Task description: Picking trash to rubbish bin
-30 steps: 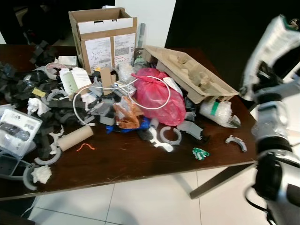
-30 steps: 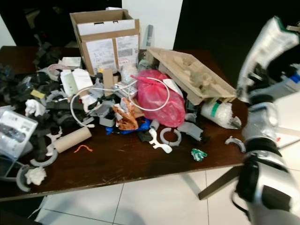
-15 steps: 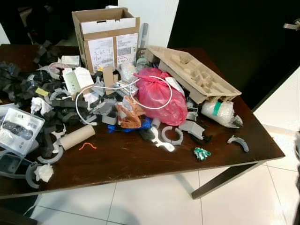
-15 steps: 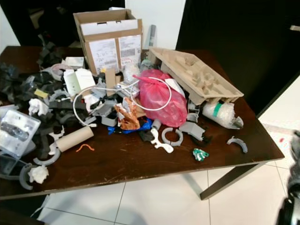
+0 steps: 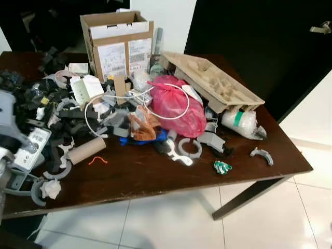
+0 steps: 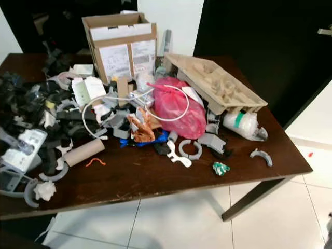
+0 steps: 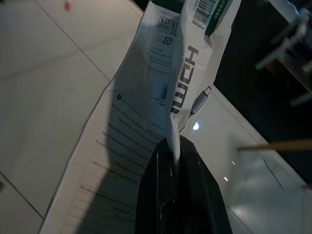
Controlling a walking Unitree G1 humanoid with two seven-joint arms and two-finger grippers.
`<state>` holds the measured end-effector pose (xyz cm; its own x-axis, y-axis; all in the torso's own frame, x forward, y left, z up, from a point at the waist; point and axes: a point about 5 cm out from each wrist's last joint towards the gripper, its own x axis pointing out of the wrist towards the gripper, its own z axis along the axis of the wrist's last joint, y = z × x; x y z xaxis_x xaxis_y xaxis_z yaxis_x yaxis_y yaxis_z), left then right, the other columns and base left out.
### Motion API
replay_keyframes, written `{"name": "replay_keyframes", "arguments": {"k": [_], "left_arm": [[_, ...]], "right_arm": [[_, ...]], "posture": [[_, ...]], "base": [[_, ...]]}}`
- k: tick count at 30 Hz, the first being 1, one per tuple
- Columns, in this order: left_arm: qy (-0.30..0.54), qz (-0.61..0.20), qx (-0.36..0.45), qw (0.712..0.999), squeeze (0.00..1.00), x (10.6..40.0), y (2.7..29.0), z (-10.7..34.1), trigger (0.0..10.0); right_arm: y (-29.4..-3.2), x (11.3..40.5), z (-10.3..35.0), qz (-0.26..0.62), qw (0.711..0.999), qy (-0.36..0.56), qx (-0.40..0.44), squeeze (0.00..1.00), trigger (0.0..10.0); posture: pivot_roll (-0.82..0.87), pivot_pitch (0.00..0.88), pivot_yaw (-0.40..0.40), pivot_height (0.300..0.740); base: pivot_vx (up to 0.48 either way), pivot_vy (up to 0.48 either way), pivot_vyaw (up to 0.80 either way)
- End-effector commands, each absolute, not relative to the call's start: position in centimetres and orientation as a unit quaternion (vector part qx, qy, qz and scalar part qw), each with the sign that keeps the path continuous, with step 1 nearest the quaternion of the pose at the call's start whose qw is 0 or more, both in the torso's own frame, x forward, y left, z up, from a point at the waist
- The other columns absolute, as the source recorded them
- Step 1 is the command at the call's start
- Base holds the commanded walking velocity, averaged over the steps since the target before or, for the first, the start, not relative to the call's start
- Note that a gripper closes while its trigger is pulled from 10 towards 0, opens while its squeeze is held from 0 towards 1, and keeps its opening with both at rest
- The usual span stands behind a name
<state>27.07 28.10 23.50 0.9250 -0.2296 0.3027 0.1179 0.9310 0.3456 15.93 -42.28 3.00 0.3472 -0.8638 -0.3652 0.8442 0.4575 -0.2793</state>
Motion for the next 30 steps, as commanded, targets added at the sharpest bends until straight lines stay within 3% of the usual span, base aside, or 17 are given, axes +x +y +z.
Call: {"name": "replay_keyframes", "arguments": {"k": [1, 11, 13, 15, 20, 30], "left_arm": [[-0.147, -0.132, 0.171, 0.965, 0.00, 26.8, 27.3, 23.2, 10.0], [-0.062, -0.217, 0.190, 0.955, 0.00, 26.5, 25.7, 21.1, 10.0], [-0.035, -0.240, 0.200, 0.949, 0.00, 26.3, 25.3, 20.6, 10.0], [-0.035, -0.240, 0.200, 0.949, 0.00, 26.3, 25.3, 20.6, 10.0], [0.027, -0.246, 0.276, 0.929, 0.00, 26.5, 25.4, 19.8, 10.0], [0.061, -0.310, 0.290, 0.903, 0.00, 27.2, 23.7, 18.7, 10.0]], "right_arm": [[-41.8, 14.5, 1.6, -0.530, 0.805, 0.268, -0.013, 0.00, 0.0], [-37.6, 12.8, -3.0, -0.440, 0.817, 0.373, 0.001, 0.00, 0.0], [-35.2, 12.2, -5.0, -0.380, 0.822, 0.425, -0.009, 0.00, 0.0], [-35.2, 12.2, -5.0, -0.380, 0.822, 0.425, -0.009, 0.00, 0.0], [-32.0, 11.8, -7.0, -0.307, 0.827, 0.470, -0.017, 0.00, 0.0], [-31.0, 11.9, -7.4, -0.272, 0.831, 0.484, -0.027, 0.00, 0.0]], "posture": [[0.22, 0.123, -0.083, 0.740], [0.22, 0.117, -0.085, 0.740], [0.22, 0.118, -0.086, 0.740], [0.22, 0.118, -0.086, 0.740], [0.22, 0.124, -0.085, 0.740], [0.20, 0.131, -0.081, 0.740]], "base": [[0.000, 0.000, 0.00], [0.000, 0.000, 0.00], [0.000, 0.000, 0.00], [0.000, 0.000, 0.00], [0.000, 0.000, 0.00], [0.000, 0.000, 0.00]]}}
